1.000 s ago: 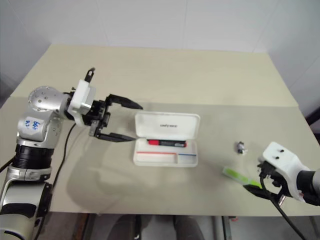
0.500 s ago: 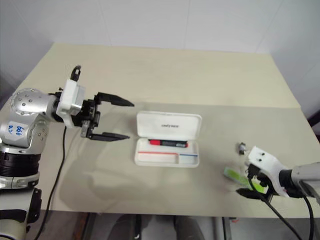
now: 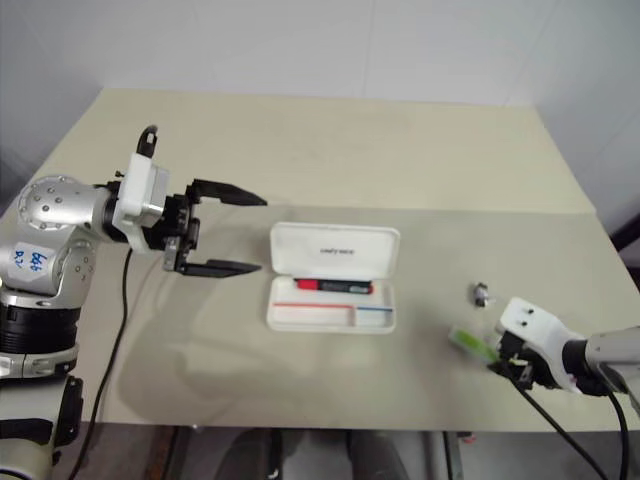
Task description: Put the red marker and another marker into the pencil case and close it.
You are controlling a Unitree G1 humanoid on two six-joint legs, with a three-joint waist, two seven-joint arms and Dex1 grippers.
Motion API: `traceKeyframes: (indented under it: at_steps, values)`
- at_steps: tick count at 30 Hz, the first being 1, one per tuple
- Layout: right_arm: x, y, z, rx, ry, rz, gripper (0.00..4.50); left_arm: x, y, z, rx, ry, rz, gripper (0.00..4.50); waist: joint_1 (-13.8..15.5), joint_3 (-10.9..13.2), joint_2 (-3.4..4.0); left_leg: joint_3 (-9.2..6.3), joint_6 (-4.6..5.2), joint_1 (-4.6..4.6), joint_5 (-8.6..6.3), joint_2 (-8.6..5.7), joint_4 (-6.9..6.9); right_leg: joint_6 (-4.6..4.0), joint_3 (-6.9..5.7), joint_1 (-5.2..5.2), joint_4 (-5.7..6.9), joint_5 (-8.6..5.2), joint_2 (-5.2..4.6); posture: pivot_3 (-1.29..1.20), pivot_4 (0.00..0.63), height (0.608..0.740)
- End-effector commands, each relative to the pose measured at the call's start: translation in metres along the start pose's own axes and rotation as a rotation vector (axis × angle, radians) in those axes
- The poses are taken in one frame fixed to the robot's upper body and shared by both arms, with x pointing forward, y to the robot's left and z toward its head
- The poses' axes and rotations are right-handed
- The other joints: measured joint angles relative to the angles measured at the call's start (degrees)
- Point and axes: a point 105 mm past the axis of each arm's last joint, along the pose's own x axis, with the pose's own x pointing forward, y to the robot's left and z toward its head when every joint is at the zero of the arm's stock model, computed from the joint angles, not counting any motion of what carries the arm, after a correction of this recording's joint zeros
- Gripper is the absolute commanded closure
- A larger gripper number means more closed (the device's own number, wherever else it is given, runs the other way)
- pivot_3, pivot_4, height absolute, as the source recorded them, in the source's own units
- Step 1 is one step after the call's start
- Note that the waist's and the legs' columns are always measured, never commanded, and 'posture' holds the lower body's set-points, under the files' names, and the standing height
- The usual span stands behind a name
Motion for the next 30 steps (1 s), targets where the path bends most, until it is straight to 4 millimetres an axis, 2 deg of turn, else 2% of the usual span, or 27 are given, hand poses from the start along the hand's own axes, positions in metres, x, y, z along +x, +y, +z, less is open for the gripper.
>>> traceKeyframes:
  at_steps: [1, 3, 7, 10, 17, 21, 30]
  values:
    - [-0.011, -0.012, 0.026, -0.129, -0.074, -0.042, 3.41, -0.002, 0.005, 0.007, 0.055, -0.001, 0.009, 0.0, -0.2, 0.01, 0.02, 0.02, 0.0, 0.0, 0.0, 0.0, 0.01, 0.0, 0.01, 0.0, 0.0, 0.0, 0.0, 0.0, 0.15, 0.74]
    - [-0.019, -0.016, 0.046, -0.19, -0.121, -0.039, 3.41, -0.003, 0.007, 0.004, 0.053, 0.011, 0.015, 0.0, -0.41, 0.01, 0.03, 0.09, 0.01, 0.04, 0.02, 0.0, 0.01, 0.0, 0.06, -0.01, 0.01, 0.01, -0.01, 0.0, 0.15, 0.74]
    - [-0.023, -0.013, 0.099, -0.316, -0.247, -0.003, 3.41, -0.015, 0.01, -0.007, 0.04, 0.064, 0.045, 0.0, -1.02, 0.03, 0.06, 0.06, 0.02, 0.09, 0.06, 0.03, 0.02, -0.06, 0.04, -0.01, 0.08, 0.04, 0.0, 0.0, 0.15, 0.74]
    - [-0.015, -0.003, 0.136, -0.381, -0.33, 0.042, 3.41, -0.026, 0.01, -0.016, 0.025, 0.109, 0.076, 0.0, -1.69, 0.03, 0.06, 0.07, 0.02, 0.1, 0.07, 0.07, -0.1, -0.08, 0.03, -0.05, 0.05, 0.05, 0.01, 0.0, 0.15, 0.74]
    - [0.01, 0.032, 0.199, -0.517, -0.441, 0.173, 3.41, -0.052, 0.0, -0.035, -0.021, 0.213, 0.134, 0.0, -1.5, 0.04, 0.09, 0.1, -0.11, -0.24, -0.04, 0.13, -0.11, -0.24, -0.01, -0.74, 0.62, -0.17, 0.02, 0.0, 0.15, 0.74]
    - [0.019, 0.05, 0.218, -0.555, -0.468, 0.237, 3.41, -0.067, -0.009, -0.042, -0.052, 0.262, 0.176, 0.0, -1.35, 0.04, 0.09, 0.04, -0.19, -0.89, 0.0, 0.21, 0.02, -0.39, -0.11, -1.56, 1.15, -0.29, 0.07, 0.0, 0.15, 0.74]
    - [0.036, 0.078, 0.232, -0.612, -0.475, 0.316, 3.41, -0.078, -0.026, -0.042, -0.086, 0.298, 0.225, 0.0, -1.41, 0.04, 0.08, 0.09, -0.2, -0.87, 0.03, 0.19, 0.11, -0.48, -0.16, -1.62, 1.41, -0.33, 0.07, 0.0, 0.15, 0.74]
